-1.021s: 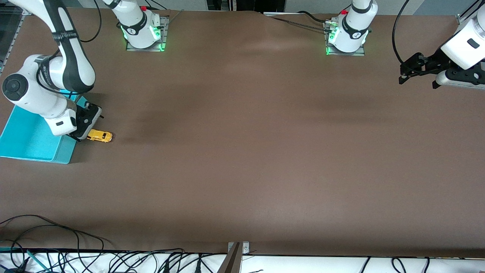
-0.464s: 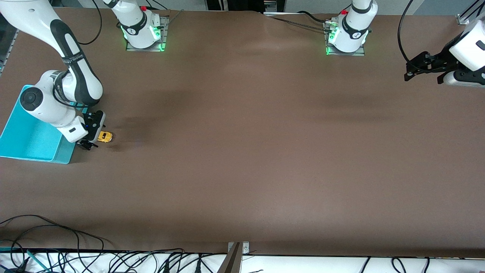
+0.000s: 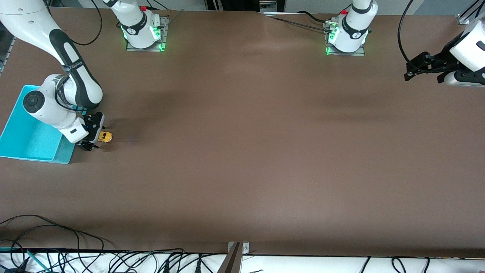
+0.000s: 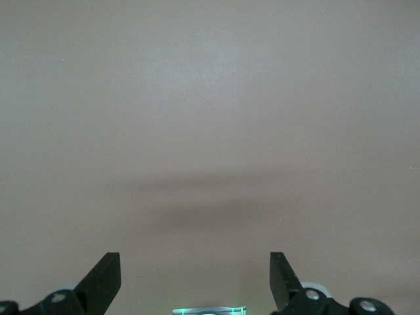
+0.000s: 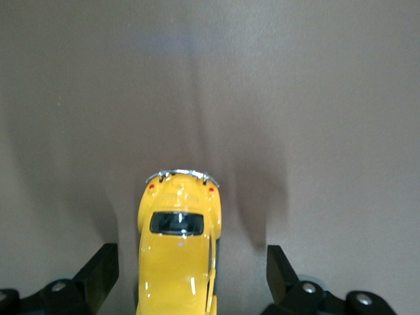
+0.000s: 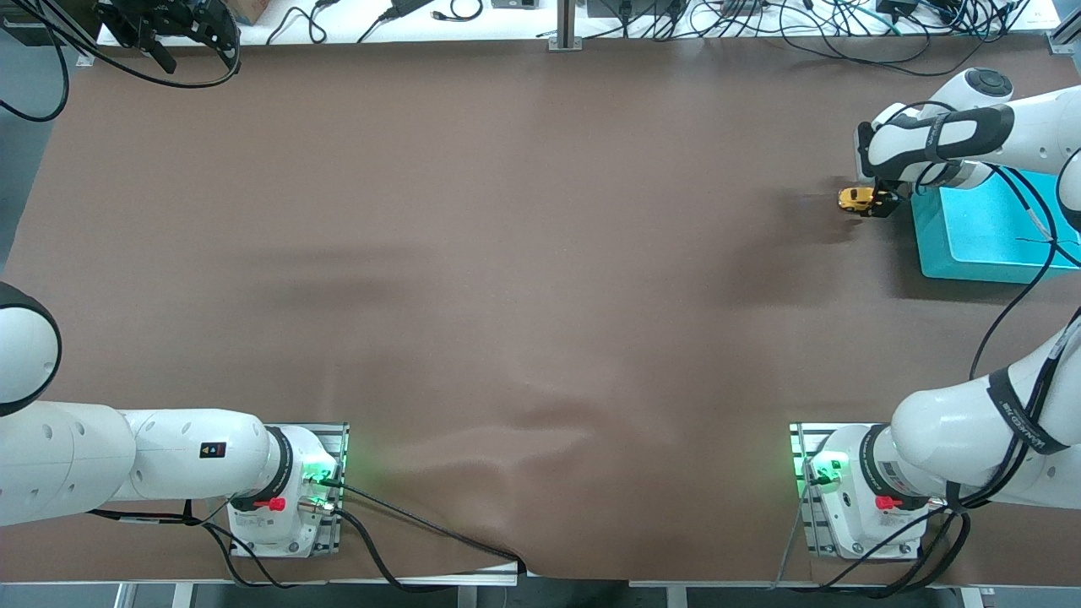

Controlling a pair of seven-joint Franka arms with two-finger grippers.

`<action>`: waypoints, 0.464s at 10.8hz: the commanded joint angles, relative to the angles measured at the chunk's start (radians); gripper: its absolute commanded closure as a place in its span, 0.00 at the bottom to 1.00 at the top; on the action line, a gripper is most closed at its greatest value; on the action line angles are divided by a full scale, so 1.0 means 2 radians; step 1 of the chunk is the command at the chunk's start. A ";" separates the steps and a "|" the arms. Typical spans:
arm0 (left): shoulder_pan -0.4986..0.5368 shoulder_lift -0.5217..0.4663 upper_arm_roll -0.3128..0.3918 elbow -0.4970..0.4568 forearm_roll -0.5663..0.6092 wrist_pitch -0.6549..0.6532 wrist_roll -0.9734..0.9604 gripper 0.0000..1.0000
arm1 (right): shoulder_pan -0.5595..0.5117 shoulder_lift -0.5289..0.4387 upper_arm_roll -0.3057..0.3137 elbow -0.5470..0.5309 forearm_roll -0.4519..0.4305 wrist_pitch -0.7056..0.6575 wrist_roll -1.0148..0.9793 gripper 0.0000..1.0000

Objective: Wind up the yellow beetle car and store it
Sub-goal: 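Close the right gripper on the yellow car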

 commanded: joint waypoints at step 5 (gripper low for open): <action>0.000 0.002 -0.003 0.010 0.004 -0.011 -0.007 0.00 | -0.016 -0.025 0.018 0.000 -0.005 -0.040 -0.008 0.79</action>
